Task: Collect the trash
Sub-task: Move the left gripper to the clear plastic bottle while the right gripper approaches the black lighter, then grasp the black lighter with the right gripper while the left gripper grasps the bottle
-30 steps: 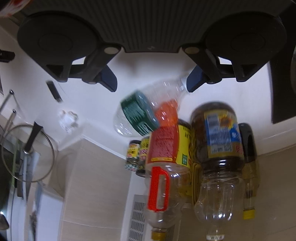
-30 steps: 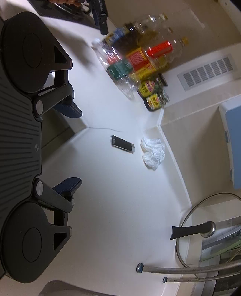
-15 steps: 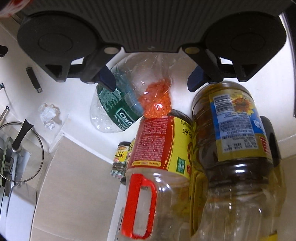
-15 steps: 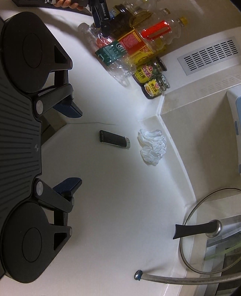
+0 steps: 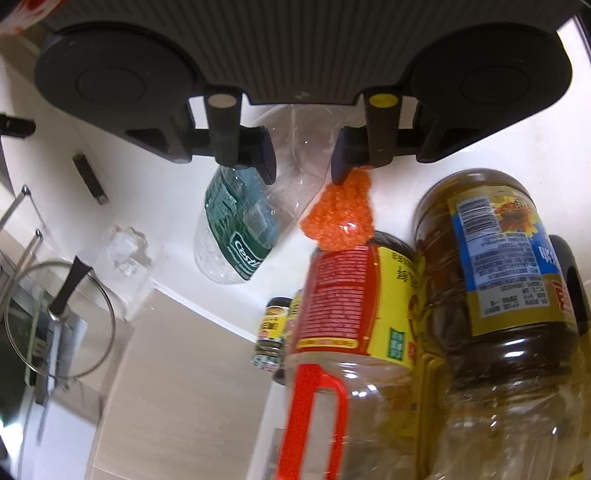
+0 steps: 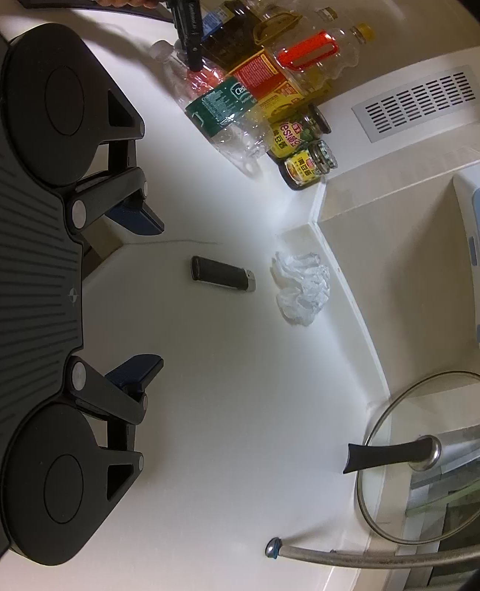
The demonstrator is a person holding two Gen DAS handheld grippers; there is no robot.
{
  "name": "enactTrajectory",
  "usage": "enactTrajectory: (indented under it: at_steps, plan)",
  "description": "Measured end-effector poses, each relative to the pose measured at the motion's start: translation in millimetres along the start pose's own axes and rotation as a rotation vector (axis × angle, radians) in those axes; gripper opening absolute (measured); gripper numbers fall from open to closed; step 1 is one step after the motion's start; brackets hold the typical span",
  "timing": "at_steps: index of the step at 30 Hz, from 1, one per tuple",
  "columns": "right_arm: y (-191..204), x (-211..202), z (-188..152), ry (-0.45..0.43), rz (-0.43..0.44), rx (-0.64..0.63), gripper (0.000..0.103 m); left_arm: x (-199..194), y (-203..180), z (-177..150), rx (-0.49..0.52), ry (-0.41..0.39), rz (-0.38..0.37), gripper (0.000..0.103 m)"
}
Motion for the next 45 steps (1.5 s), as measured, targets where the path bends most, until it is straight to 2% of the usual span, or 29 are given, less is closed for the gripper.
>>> enactTrajectory:
  at_steps: [5,9,11,18,26,30,36,37,40,45]
  plan:
    - [-5.7,-5.0,-2.8,-0.004,-0.005,0.006,0.071,-5.4,-24.1,-11.9,0.086,-0.024,0.037,0.023]
    - [-11.2,-9.1,-5.5,-0.006,-0.006,0.011,0.071,-11.5,-50.7,-24.1,0.193,-0.053,0.103,0.022]
    - [-14.5,-10.9,-7.1,-0.005,-0.007,0.013,0.071,-14.0,-63.2,-30.1,0.226,-0.059,0.113,0.022]
    - [-18.7,-16.8,-10.0,-0.006,-0.001,0.009,0.071,-14.7,-83.9,-40.2,0.188,-0.044,0.067,0.022]
    - [1.1,-9.8,0.9,-0.024,0.016,-0.067,0.071,-11.4,-84.3,-33.9,0.100,-0.071,0.074,0.022]
    - [12.9,-3.0,11.2,-0.039,0.031,-0.099,0.071,-20.6,-85.2,-24.9,0.094,-0.113,0.075,0.021]
    - [27.8,15.4,31.3,-0.060,0.019,-0.150,0.071,-25.0,-81.9,-19.4,0.079,-0.129,0.091,0.021]
    - [29.9,20.2,34.4,-0.061,0.017,-0.156,0.069,-23.5,-81.0,-19.6,0.076,-0.126,0.091,0.021]
    - [32.2,38.4,41.4,-0.042,0.003,-0.161,0.055,-17.2,-79.4,-22.6,0.067,-0.109,0.099,0.021]
    - [32.5,65.4,49.9,-0.031,-0.038,-0.155,0.049,-11.5,-93.0,-29.4,0.146,-0.116,0.146,0.021]
Point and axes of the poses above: each gripper's, at about its wrist camera, not at the fingertips, and x roughly the way its jaws point, y to its left, z to its top, the point moved 9 cm from there along x, roughly the way its jaws point, and after that the axes turned 15 degrees about y, right-handed, at the moved point
